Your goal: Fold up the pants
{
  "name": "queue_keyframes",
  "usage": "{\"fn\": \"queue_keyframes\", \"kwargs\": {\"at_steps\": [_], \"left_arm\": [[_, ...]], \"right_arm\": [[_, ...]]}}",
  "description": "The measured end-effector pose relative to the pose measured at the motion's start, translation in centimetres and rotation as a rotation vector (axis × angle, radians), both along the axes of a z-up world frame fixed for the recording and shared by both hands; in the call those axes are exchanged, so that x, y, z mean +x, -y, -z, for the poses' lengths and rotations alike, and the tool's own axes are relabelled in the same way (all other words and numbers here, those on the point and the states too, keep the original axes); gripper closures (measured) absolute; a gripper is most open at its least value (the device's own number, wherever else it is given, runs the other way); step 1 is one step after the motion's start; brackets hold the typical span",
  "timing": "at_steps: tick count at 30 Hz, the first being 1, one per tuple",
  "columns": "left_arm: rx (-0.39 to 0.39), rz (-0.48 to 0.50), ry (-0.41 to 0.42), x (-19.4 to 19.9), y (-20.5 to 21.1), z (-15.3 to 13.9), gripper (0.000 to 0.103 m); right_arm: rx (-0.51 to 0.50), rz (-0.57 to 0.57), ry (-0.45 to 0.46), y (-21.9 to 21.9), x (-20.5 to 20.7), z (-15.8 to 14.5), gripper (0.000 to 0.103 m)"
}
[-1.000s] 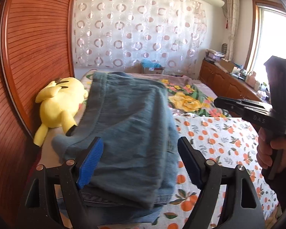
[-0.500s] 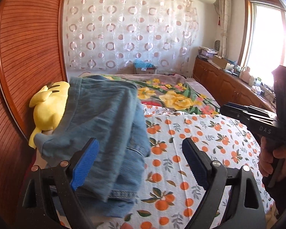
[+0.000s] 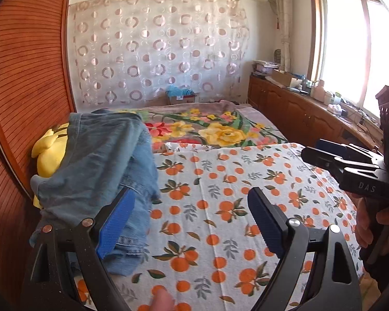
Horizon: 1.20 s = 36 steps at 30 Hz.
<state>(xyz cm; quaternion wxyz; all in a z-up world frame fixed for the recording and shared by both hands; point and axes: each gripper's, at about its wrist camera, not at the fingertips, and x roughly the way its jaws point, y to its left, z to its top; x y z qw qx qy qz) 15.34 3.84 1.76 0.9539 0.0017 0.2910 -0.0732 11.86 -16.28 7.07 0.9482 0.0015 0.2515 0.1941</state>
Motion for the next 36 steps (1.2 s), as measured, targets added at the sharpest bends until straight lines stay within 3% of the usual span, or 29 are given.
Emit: {"fn": "queue_keyframes", "kwargs": {"at_steps": [17, 28, 36], "left_arm": [[0.002, 0.028, 0.026, -4.8, 3.7, -0.5, 0.014], [0.02, 0.015, 0.075, -9.8, 4.1, -2.6, 0.014], [0.023, 0.003, 0.111, -12.3, 4.0, -4.1, 0.014]], "right_arm": [[0.009, 0.089, -0.001, 0.6, -7.7, 0.3, 0.032], [0.024, 0.09, 0.076, 1.2, -13.3, -1.7, 0.032], [0.033, 0.086, 0.111, 2.4, -16.2, -1.2, 0.032]]}}
